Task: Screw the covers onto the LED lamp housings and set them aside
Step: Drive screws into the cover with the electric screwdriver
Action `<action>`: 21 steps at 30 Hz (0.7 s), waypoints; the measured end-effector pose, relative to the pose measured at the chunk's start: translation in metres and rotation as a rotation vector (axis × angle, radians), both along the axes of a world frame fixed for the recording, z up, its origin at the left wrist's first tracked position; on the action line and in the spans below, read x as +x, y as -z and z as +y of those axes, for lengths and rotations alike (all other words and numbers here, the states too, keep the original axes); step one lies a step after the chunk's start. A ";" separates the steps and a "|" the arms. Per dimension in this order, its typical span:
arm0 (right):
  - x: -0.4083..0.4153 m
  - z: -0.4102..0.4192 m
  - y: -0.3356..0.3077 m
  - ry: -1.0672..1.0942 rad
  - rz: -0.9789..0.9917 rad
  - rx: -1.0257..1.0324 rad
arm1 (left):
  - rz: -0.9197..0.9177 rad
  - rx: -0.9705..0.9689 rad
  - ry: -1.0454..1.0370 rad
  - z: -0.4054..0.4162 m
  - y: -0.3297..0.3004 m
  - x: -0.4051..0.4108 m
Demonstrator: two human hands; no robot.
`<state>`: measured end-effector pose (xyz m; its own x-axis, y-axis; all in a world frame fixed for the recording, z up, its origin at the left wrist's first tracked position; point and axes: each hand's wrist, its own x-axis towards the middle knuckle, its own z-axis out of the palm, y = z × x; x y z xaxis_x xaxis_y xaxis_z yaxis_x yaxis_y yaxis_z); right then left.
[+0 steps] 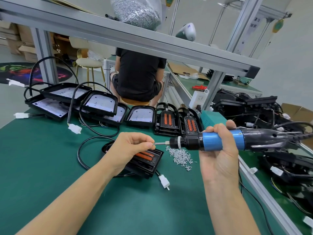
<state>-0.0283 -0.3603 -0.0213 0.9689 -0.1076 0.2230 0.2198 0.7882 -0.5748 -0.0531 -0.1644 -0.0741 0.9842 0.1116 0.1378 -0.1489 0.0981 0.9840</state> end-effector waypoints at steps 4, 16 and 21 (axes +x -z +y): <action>0.001 0.002 0.001 -0.004 -0.007 -0.005 | -0.001 -0.006 -0.022 0.001 0.002 0.004; 0.019 0.011 0.022 0.114 -0.012 -0.174 | 0.042 1.028 -0.104 0.005 0.004 0.045; 0.025 0.010 0.033 0.133 -0.027 -0.221 | 0.013 1.271 -0.138 0.004 0.015 0.041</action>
<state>-0.0037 -0.3500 -0.0544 0.9427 -0.1797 0.2811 0.3311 0.6073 -0.7222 -0.0123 -0.1602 -0.0887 0.9771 0.0094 0.2127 -0.0727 -0.9242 0.3750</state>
